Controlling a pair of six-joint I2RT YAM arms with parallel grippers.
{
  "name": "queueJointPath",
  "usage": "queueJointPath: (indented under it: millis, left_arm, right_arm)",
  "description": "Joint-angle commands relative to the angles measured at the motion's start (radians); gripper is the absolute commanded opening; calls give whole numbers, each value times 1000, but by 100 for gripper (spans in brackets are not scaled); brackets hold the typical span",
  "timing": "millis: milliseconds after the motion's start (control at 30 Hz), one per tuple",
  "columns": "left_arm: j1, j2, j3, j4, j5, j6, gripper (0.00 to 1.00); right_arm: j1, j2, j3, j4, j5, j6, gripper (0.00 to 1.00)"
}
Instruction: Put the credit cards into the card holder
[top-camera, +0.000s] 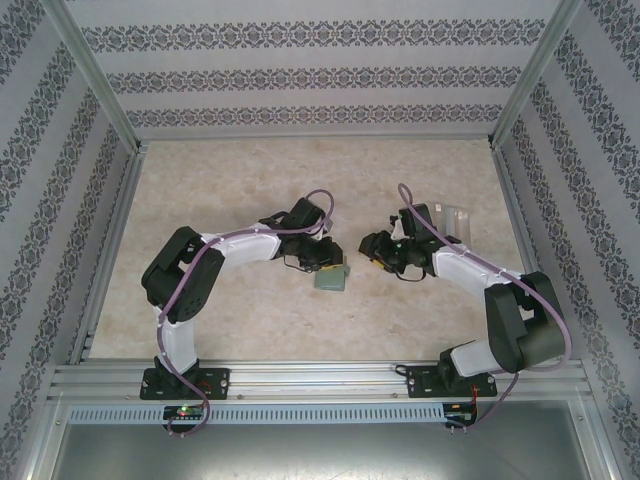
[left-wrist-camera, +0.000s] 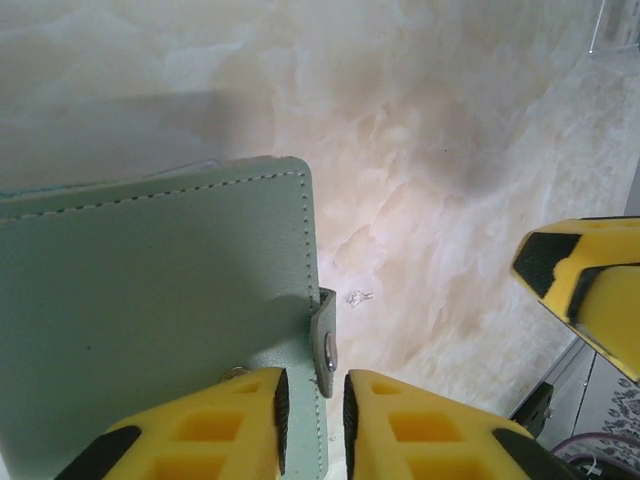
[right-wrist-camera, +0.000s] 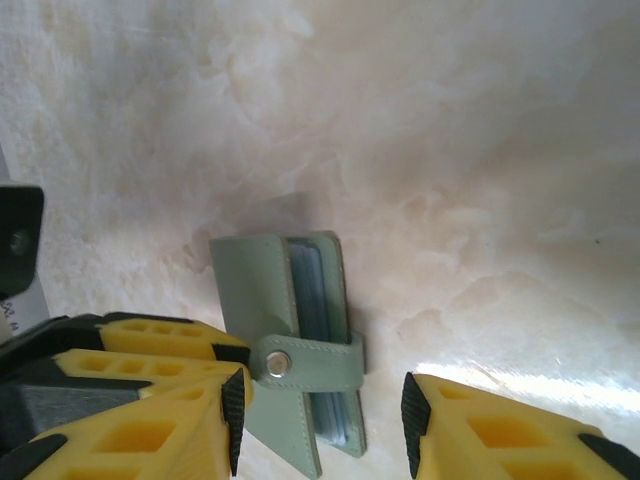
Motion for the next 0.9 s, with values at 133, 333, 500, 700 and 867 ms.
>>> queueJointPath:
  millis: [133,333,500,700,867]
  left_arm:
    - [-32,23,66,-91,-38,17,27]
    - [-40,48,78,-93,-31,18,23]
    - [-40,66,94,-109,-32,31,13]
    - [-40,64,120,-132,-28,57,0]
    - [-39,62,118,-137,-27,76,0]
  right_arm:
    - [-32,-25,-17,0,-35,-31,49]
    - [-37,-26,-21,0,-34,-28,49]
    - [-38,-32,-22,-3,-32,-16,49]
    - [-10,-95,-93,5,-33,50,55]
    - [40,-116,-157,46,-63,-5,56]
